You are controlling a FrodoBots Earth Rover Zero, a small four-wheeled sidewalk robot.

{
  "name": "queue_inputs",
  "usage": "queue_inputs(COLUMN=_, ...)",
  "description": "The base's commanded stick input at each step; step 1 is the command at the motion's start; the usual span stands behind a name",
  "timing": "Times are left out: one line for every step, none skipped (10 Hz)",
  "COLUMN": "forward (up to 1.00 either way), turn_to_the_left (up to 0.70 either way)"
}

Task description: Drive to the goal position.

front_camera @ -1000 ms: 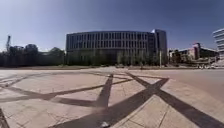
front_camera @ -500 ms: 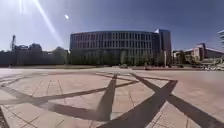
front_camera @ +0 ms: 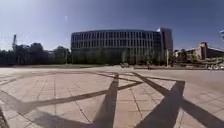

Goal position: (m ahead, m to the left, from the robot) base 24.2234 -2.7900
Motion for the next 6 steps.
queue_inputs(forward=0.7, turn_to_the_left=0.0)
queue_inputs(forward=0.7, turn_to_the_left=0.0)
queue_inputs(forward=0.7, turn_to_the_left=0.0)
queue_inputs(forward=0.7, turn_to_the_left=0.0)
queue_inputs(forward=0.7, turn_to_the_left=0.0)
queue_inputs(forward=0.7, turn_to_the_left=0.0)
